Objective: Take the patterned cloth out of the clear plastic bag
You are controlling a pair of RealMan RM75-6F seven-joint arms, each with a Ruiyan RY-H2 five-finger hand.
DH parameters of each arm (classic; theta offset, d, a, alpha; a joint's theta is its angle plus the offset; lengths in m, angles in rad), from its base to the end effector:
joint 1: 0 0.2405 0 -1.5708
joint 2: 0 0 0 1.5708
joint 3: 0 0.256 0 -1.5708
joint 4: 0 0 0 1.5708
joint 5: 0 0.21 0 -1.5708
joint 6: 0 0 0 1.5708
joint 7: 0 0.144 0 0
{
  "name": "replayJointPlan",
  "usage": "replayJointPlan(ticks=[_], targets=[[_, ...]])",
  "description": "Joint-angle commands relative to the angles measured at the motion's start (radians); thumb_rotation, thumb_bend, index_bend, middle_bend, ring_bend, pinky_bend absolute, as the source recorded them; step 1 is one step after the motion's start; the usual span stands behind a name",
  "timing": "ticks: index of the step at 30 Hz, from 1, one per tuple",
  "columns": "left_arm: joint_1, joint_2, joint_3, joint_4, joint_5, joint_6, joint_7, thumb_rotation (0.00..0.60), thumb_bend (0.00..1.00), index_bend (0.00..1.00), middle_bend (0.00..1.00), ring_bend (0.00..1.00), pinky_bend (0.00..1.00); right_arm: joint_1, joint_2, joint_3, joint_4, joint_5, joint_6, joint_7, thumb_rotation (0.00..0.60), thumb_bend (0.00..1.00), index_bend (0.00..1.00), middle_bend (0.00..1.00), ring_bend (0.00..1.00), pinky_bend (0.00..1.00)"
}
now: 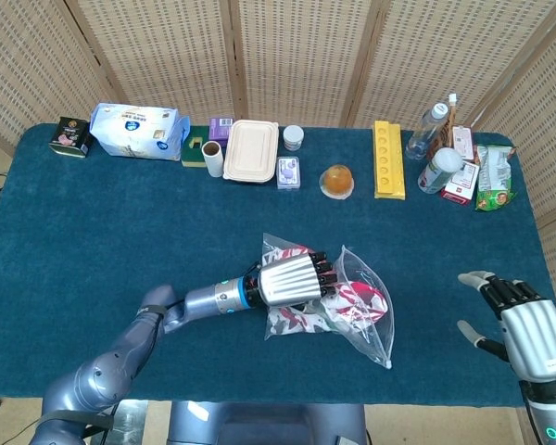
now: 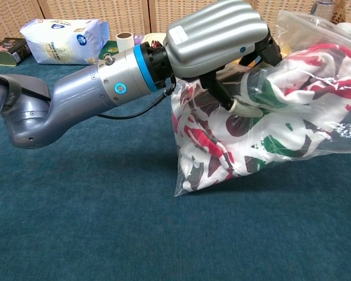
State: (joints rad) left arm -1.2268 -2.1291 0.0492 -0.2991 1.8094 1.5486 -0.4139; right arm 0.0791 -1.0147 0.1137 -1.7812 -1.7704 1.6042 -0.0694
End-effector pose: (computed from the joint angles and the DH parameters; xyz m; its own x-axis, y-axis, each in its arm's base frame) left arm 0.0167 0.3537 -0.0843 0.2422 -0.2431 0.9393 0.0849 -0.9591 -0.2701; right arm -0.2374 -0.1816 0.1876 0.3757 0.1885 0.9074 -0.8654 -0.2790 0.4163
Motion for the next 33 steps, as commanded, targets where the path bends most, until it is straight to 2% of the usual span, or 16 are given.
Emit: replayJointPlan(ticks=[1, 8, 20, 33], targets=[[-0.004, -0.007, 0.001, 0.007, -0.002, 0.005, 0.000, 0.600, 0.34, 0.82, 0.66, 0.63, 0.58, 0.025, 0.002, -0.001, -0.021, 0.001, -0.042, -0.011, 0.594, 0.20, 0.31, 0.37, 0.49, 0.48], [-0.016, -0.023, 0.001, 0.027, -0.012, -0.010, -0.001, 0.600, 0.34, 0.82, 0.66, 0.63, 0.58, 0.072, 0.013, -0.023, -0.087, -0.008, -0.132, -0.034, 0.595, 0.17, 0.31, 0.37, 0.48, 0.48], [-0.045, -0.063, 0.008, 0.057, -0.019, -0.036, 0.003, 0.600, 0.34, 0.82, 0.66, 0.63, 0.57, 0.143, 0.031, -0.017, -0.174, 0.000, -0.227, -0.069, 0.593, 0.17, 0.33, 0.37, 0.48, 0.47], [-0.052, -0.083, 0.023, 0.082, -0.023, -0.051, 0.005, 0.600, 0.34, 0.82, 0.66, 0.63, 0.57, 0.194, 0.023, -0.013, -0.220, 0.022, -0.285, -0.093, 0.595, 0.17, 0.34, 0.37, 0.48, 0.47]])
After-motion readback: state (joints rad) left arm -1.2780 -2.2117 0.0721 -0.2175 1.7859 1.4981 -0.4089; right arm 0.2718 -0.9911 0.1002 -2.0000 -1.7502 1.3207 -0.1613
